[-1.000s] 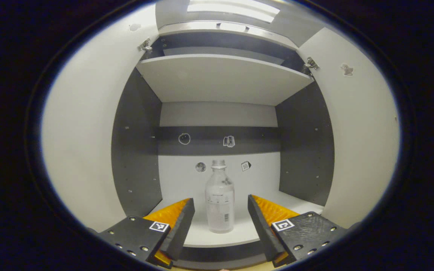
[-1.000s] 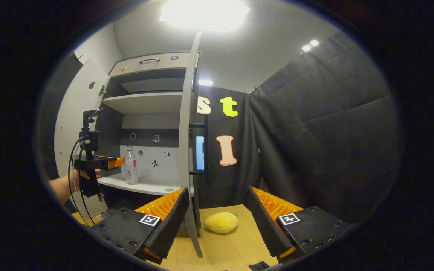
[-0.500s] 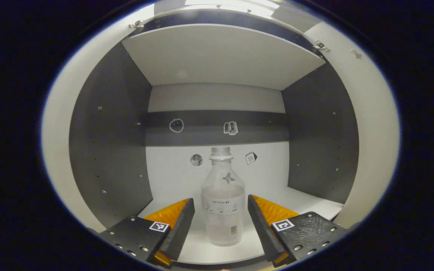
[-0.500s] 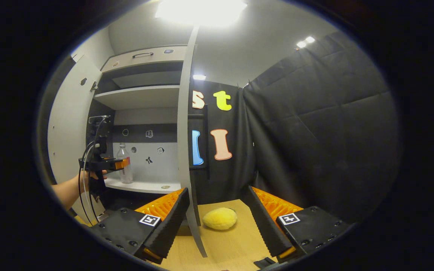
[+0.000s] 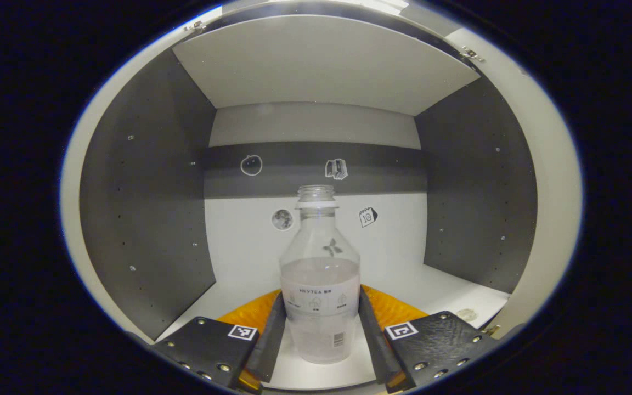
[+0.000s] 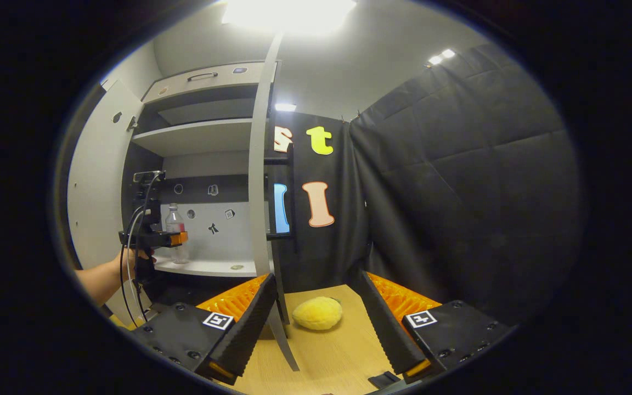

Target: Grasp the bottle in the cabinet with the left hand and place it on the coaster, then close the right door with the right hand and the left door with the left hand.

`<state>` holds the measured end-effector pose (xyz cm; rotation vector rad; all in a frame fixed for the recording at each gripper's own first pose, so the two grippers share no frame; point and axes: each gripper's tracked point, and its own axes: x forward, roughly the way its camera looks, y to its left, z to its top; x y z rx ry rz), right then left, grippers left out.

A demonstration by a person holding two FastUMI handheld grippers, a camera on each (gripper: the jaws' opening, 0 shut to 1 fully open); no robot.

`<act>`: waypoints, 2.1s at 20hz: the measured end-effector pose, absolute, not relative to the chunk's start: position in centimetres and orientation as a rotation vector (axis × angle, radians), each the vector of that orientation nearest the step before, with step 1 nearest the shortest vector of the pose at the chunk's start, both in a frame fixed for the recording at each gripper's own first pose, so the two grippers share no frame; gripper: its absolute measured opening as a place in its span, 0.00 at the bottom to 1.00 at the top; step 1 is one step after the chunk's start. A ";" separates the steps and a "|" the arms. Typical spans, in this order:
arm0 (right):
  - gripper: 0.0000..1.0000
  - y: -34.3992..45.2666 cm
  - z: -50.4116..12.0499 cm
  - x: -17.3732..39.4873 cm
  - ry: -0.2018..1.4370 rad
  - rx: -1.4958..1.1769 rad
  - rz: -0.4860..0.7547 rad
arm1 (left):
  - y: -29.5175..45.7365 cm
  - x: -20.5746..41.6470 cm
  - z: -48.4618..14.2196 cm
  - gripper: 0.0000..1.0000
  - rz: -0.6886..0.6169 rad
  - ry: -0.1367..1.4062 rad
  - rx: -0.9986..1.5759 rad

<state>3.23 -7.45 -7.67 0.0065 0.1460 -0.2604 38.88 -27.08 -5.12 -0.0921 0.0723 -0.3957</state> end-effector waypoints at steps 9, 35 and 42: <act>0.93 -7.6 -6.5 1.4 0.119 0.018 -0.175 | -24.9 32.3 -2.3 0.69 -0.387 0.000 -0.120; 0.98 -5.8 -8.1 -4.6 0.148 0.035 0.076 | -21.4 10.8 -10.3 0.69 -0.367 0.010 -0.130; 0.98 -4.4 -9.7 -4.2 0.166 0.035 0.095 | -21.2 7.1 -16.6 0.69 -0.374 0.074 -0.118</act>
